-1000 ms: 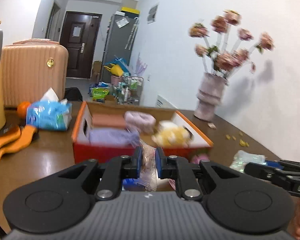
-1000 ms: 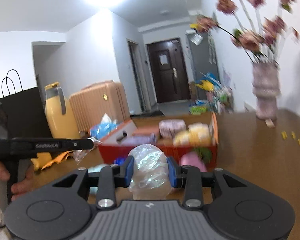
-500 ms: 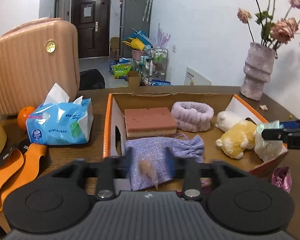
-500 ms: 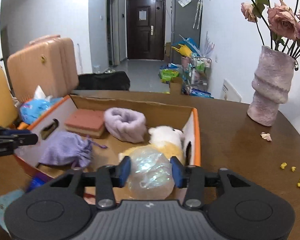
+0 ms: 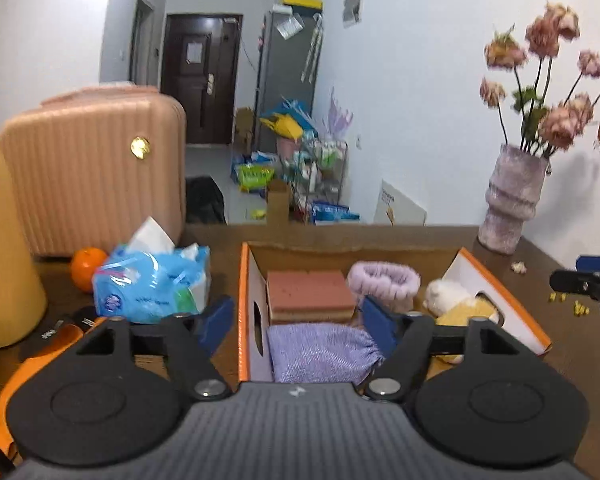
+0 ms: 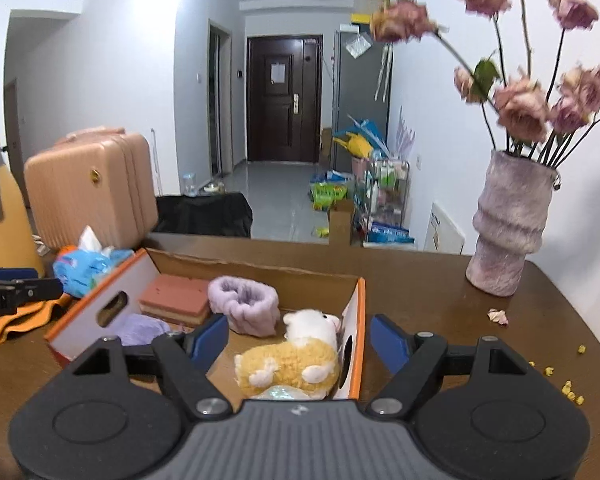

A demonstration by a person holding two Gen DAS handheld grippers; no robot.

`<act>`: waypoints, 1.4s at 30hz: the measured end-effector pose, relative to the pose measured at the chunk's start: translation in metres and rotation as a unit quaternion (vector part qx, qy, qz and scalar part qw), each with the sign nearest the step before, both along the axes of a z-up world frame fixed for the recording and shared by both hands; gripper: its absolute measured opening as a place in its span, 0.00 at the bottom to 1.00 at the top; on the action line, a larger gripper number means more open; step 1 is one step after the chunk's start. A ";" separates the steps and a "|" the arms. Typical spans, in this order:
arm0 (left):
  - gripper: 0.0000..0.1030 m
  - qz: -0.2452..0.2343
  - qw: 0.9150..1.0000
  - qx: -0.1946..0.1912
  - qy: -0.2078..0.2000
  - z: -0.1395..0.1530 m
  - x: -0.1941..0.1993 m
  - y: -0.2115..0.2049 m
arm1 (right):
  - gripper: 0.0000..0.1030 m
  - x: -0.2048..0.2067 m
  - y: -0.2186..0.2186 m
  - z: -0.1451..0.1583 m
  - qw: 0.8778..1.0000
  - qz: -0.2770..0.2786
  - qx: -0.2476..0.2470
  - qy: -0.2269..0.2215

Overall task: Organize soft objects
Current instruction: 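Withdraw both grippers from the box toward the light blue plush, then close both grippers on the light blue fuzzy plush and lift it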

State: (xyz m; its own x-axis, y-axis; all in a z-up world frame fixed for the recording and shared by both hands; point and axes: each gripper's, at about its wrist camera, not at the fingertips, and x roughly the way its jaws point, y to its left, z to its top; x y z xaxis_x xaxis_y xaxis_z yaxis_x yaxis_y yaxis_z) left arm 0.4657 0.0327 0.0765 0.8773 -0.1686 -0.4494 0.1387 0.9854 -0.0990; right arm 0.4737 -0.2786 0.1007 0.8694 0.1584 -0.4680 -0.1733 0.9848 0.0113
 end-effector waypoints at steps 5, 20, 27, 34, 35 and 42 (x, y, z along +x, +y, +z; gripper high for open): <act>0.89 0.016 0.997 0.013 -0.080 0.014 -0.069 -0.003 | 0.78 -0.067 -0.002 0.010 0.998 0.011 0.025 -0.053; 1.00 -0.024 0.989 0.028 -0.141 -0.044 -0.291 -0.020 | 0.84 -0.306 0.007 -0.066 0.989 0.020 0.072 -0.126; 1.00 -0.018 0.993 0.021 -0.118 -0.053 -0.311 -0.010 | 0.83 -0.339 0.013 -0.084 0.990 0.019 0.093 -0.104; 1.00 -0.017 0.993 0.015 -0.115 -0.056 -0.311 -0.008 | 0.62 -0.331 0.028 -0.082 0.992 0.047 0.071 -0.094; 1.00 -0.018 0.994 0.014 -0.111 -0.057 -0.308 -0.008 | 0.58 -0.328 0.030 -0.084 0.993 0.047 0.069 -0.088; 1.00 -0.026 0.996 0.015 -0.087 -0.066 -0.279 -0.012 | 0.51 -0.304 0.030 -0.097 0.994 0.043 0.075 -0.059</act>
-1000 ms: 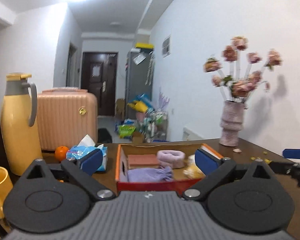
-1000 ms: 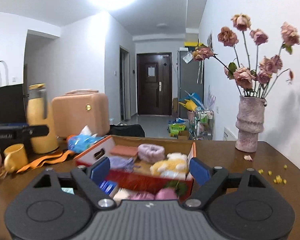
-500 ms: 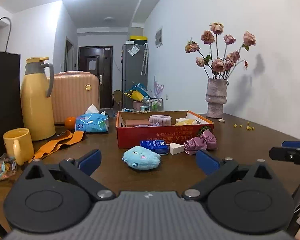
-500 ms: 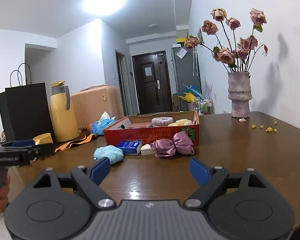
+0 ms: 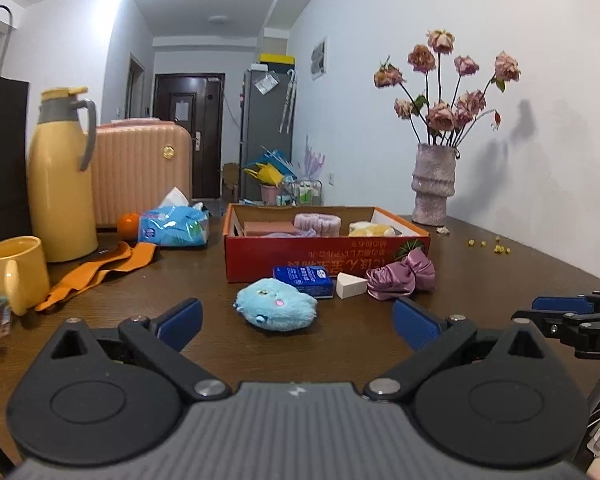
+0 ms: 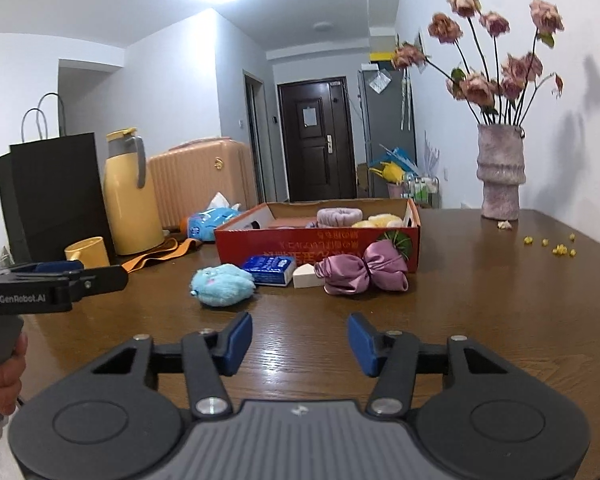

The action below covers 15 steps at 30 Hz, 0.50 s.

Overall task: Organize soft objects
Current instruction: 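Close both grippers on the light blue fuzzy plush and lift it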

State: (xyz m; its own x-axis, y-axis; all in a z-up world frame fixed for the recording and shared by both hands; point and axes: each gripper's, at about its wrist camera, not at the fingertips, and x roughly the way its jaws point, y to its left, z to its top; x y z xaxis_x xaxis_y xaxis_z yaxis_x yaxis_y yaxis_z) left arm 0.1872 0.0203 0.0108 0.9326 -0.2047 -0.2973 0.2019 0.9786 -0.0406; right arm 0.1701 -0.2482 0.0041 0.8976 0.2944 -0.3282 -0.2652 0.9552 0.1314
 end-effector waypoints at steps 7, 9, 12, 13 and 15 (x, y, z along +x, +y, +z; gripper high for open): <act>1.00 -0.001 1.000 0.002 0.029 -0.013 0.046 -0.010 | 0.51 0.047 -0.002 -0.004 1.000 -0.010 -0.012 0.013; 1.00 -0.005 0.999 0.006 0.033 -0.016 0.059 -0.015 | 0.51 0.061 -0.004 -0.005 1.000 -0.011 -0.016 0.017; 1.00 -0.017 0.999 0.015 0.033 -0.020 0.079 -0.022 | 0.52 0.085 -0.006 -0.004 1.000 -0.009 -0.018 0.019; 1.00 -0.020 0.999 0.020 0.032 -0.022 0.086 -0.024 | 0.52 0.094 -0.005 -0.003 1.000 -0.007 -0.017 0.020; 1.00 -0.020 0.999 0.029 0.039 -0.026 0.102 -0.026 | 0.52 0.108 -0.003 -0.001 1.000 0.005 -0.011 0.019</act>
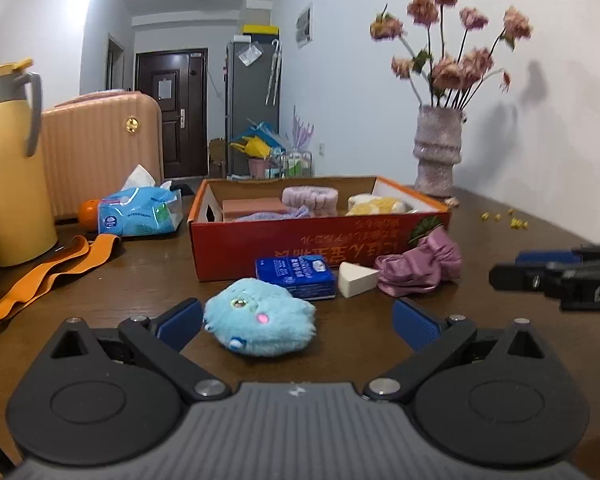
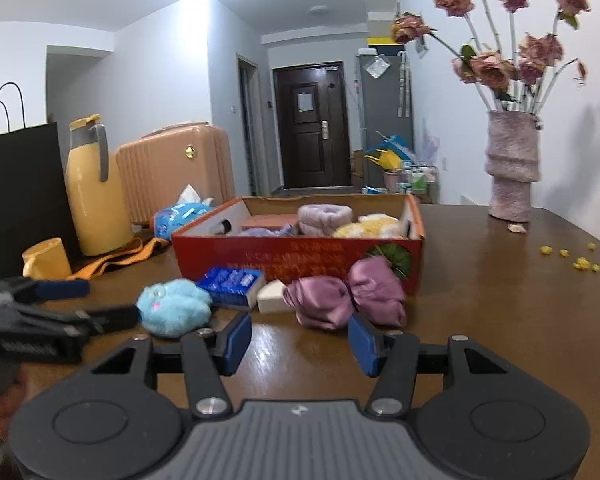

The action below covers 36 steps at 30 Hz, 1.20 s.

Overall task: Organize soft objects
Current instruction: 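Close both grippers on the light blue fuzzy plush and lift it, then carry the blue plush into the red box and open both grippers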

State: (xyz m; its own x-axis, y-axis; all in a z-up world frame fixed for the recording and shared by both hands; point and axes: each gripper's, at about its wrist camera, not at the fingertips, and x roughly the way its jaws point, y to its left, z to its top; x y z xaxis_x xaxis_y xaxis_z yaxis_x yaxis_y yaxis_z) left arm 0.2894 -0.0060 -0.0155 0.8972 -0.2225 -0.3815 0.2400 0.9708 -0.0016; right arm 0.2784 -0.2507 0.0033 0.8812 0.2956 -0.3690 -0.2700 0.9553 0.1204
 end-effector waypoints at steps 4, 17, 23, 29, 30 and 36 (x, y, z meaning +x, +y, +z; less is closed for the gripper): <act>1.00 0.007 1.000 -0.005 0.027 -0.007 0.034 0.008 | 0.52 0.028 0.013 0.000 0.999 0.036 0.010 0.011; 0.35 -0.024 0.976 -0.153 0.152 -0.018 0.105 0.080 | 0.43 0.090 0.095 -0.037 0.978 0.147 0.086 0.119; 0.32 -0.073 0.967 -0.186 0.161 -0.027 0.058 0.071 | 0.42 0.067 0.085 -0.034 0.982 0.131 0.082 0.110; 0.32 -0.057 0.961 -0.209 0.171 -0.028 0.044 0.064 | 0.42 0.070 0.065 -0.042 0.976 0.107 0.122 0.148; 0.32 -0.054 0.961 -0.210 0.171 -0.026 0.040 0.065 | 0.42 0.068 0.064 -0.041 0.976 0.105 0.124 0.148; 0.31 -0.018 0.971 -0.180 0.155 -0.020 0.006 0.059 | 0.42 0.031 0.057 -0.037 0.978 0.092 0.124 0.138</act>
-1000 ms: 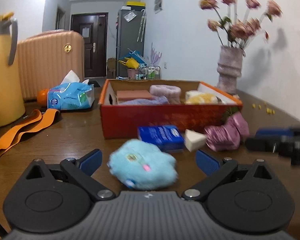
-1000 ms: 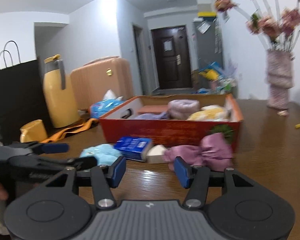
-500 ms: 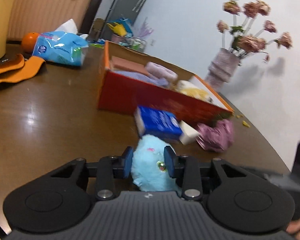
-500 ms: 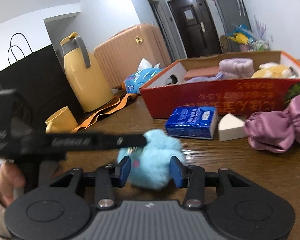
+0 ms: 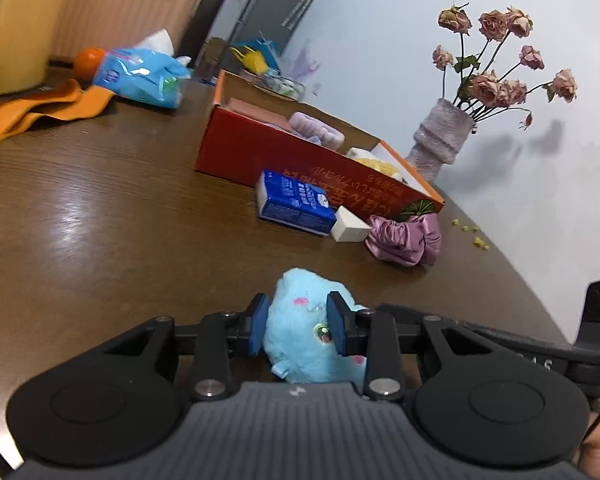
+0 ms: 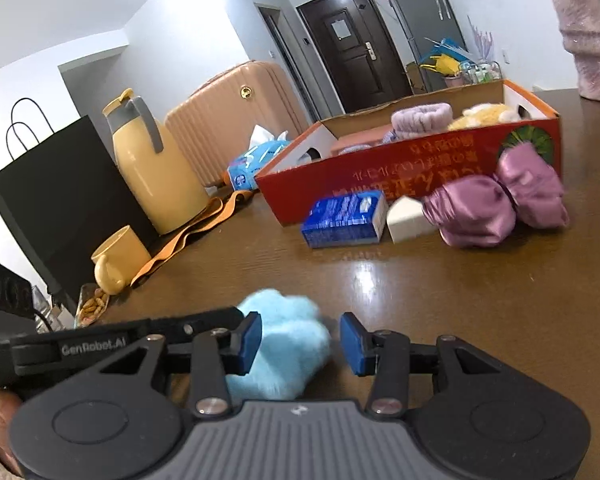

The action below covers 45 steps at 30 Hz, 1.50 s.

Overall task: Organize soft objects
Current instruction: 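Carry the blue plush into the red box and open both grippers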

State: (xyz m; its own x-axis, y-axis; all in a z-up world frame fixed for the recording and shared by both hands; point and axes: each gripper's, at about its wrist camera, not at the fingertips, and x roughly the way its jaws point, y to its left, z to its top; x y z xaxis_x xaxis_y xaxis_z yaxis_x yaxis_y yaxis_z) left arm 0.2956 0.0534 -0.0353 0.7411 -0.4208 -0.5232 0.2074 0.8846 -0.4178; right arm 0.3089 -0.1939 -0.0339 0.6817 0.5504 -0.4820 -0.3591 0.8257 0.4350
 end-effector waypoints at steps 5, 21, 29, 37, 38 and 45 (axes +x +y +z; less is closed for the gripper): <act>0.31 -0.003 1.000 0.003 0.007 0.001 -0.020 -0.010 | 0.40 -0.016 0.002 -0.010 0.999 0.010 0.030 0.015; 0.31 -0.012 0.999 -0.038 0.017 -0.004 -0.030 -0.005 | 0.27 -0.023 -0.003 -0.009 0.999 0.002 0.038 0.028; 0.29 -0.041 0.994 -0.042 -0.097 0.065 0.027 -0.023 | 0.19 0.009 -0.023 0.062 0.995 -0.031 0.027 -0.089; 0.29 -0.052 0.995 -0.028 -0.085 0.089 0.175 -0.049 | 0.19 0.144 -0.039 0.098 0.994 -0.057 0.015 -0.092; 0.29 -0.049 0.996 -0.021 -0.072 0.083 0.191 -0.052 | 0.19 0.160 -0.039 0.094 0.995 -0.060 0.015 -0.080; 0.20 -0.056 0.996 0.064 -0.024 0.039 0.227 -0.052 | 0.07 0.226 0.002 0.042 0.999 -0.011 -0.030 0.015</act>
